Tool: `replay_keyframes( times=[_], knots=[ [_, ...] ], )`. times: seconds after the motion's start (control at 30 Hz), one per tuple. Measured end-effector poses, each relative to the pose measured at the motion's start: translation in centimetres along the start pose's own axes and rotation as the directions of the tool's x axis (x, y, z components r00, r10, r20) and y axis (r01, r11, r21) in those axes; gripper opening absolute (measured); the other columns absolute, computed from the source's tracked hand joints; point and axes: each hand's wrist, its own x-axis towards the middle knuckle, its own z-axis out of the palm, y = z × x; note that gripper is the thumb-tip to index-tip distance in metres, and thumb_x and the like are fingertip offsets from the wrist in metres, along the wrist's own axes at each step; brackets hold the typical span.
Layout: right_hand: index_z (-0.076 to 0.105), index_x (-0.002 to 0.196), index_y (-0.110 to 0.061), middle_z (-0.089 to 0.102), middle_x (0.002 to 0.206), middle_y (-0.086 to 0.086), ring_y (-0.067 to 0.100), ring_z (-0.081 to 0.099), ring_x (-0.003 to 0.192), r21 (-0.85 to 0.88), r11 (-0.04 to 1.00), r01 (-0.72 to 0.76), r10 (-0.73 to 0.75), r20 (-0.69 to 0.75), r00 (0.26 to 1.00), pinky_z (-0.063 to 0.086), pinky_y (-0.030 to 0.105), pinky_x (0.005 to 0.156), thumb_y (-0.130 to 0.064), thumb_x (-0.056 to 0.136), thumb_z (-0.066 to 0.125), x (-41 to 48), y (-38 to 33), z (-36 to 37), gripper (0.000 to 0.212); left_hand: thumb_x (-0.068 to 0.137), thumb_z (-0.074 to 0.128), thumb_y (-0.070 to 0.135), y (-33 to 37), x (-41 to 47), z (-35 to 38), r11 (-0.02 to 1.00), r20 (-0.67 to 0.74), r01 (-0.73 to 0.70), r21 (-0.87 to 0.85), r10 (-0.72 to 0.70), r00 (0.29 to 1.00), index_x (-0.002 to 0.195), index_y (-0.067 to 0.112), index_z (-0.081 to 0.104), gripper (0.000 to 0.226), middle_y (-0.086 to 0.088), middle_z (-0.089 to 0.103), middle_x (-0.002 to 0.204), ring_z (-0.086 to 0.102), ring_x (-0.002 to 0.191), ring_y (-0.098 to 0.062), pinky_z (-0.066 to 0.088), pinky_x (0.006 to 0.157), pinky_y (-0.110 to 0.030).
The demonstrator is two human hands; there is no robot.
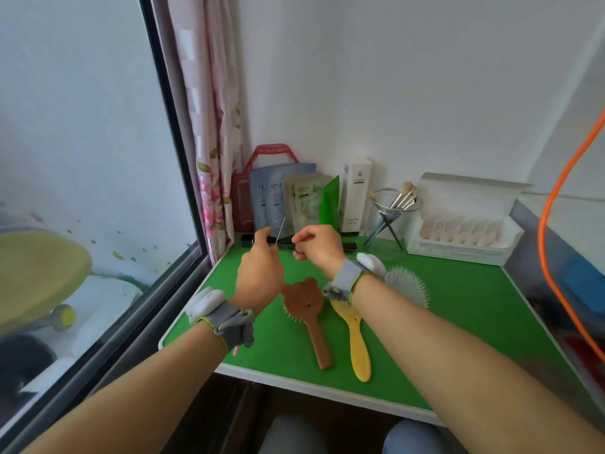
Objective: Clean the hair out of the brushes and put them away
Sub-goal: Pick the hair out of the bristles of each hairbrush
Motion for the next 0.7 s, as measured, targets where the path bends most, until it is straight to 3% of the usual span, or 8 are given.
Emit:
replay_keyframes(
  times=[0.1,0.17,0.27,0.37,0.47,0.53,0.63,0.7],
  knots=[
    [0.066,0.077,-0.003,0.061,0.061,0.011,0.024,0.063,0.056,-0.06,0.998,0.03,-0.029,0.021,0.999,0.059,0.04,0.074,0.014,0.079,0.056,0.6,-0.4,1.1,0.02,0.101,0.034,0.017,-0.6,0.2,-0.1,0.999,-0.011,0.031,0.011,-0.031,0.999,0.139,0.02,0.031,0.039,-0.02,0.062,0.1,0.062,0.084,-0.04,0.053,0.075,-0.053],
    [0.07,0.086,-0.001,0.064,0.069,0.011,0.023,0.063,0.06,-0.147,0.988,0.048,-0.039,0.059,0.997,0.058,0.033,0.071,0.011,0.078,0.06,0.9,-0.4,1.3,0.017,0.1,0.035,0.017,-0.9,0.3,-0.1,0.999,-0.015,0.044,0.02,-0.043,0.999,0.139,0.02,0.031,0.039,-0.019,0.062,0.099,0.062,0.083,-0.038,0.053,0.075,-0.053],
    [0.072,0.101,-0.009,0.064,0.088,0.006,0.021,0.06,0.077,-0.325,0.939,0.115,-0.064,0.163,0.985,0.047,0.024,0.07,0.003,0.081,0.064,1.0,-0.7,1.0,0.025,0.1,0.035,0.017,-1.2,0.5,0.1,0.998,-0.014,0.056,0.033,-0.055,0.998,0.139,0.02,0.032,0.039,-0.019,0.061,0.099,0.061,0.084,-0.039,0.053,0.076,-0.052],
    [0.07,0.111,-0.014,0.057,0.094,0.0,0.018,0.055,0.086,-0.409,0.898,0.164,-0.082,0.211,0.974,0.043,0.023,0.074,-0.005,0.085,0.064,1.2,-1.4,0.2,0.028,0.1,0.034,0.017,-1.2,0.5,0.2,0.997,-0.007,0.063,0.032,-0.063,0.998,0.139,0.02,0.031,0.039,-0.02,0.061,0.1,0.061,0.086,-0.041,0.052,0.076,-0.054],
    [0.061,0.124,-0.016,0.056,0.102,0.0,0.019,0.062,0.084,-0.378,0.919,0.116,-0.06,0.156,0.986,0.054,0.029,0.076,-0.018,0.088,0.061,1.0,-2.3,-0.9,0.036,0.101,0.033,0.017,-0.9,0.5,0.2,0.996,-0.01,0.075,0.037,-0.075,0.997,0.139,0.02,0.031,0.039,-0.02,0.061,0.099,0.061,0.085,-0.04,0.053,0.075,-0.052],
    [0.053,0.127,-0.016,0.059,0.106,0.003,0.02,0.071,0.071,-0.298,0.953,0.046,-0.019,0.094,0.995,0.06,0.033,0.066,-0.024,0.089,0.058,0.4,-3.1,-1.6,0.039,0.101,0.033,0.016,-0.7,0.3,0.3,0.996,-0.017,0.079,0.038,-0.078,0.997,0.139,0.02,0.032,0.038,-0.02,0.062,0.1,0.061,0.086,-0.039,0.053,0.075,-0.051],
    [0.053,0.117,-0.012,0.066,0.098,0.006,0.021,0.071,0.056,-0.151,0.988,0.019,-0.019,-0.003,1.0,0.057,0.03,0.053,-0.023,0.092,0.052,-0.1,-4.0,-2.6,0.027,0.101,0.033,0.015,-0.4,-0.1,0.3,0.996,-0.016,0.083,0.039,-0.083,0.996,0.139,0.019,0.031,0.038,-0.02,0.062,0.097,0.061,0.084,-0.039,0.052,0.073,-0.05],
    [0.056,0.102,-0.013,0.067,0.087,0.005,0.018,0.068,0.048,-0.151,0.987,0.055,-0.071,-0.098,0.993,0.054,0.03,0.051,-0.022,0.093,0.051,-0.4,-4.3,-3.3,0.014,0.101,0.032,0.014,-0.2,-0.3,0.3,0.996,-0.011,0.083,0.028,-0.082,0.997,0.139,0.019,0.031,0.038,-0.02,0.062,0.094,0.061,0.08,-0.038,0.052,0.071,-0.049]
  ],
)
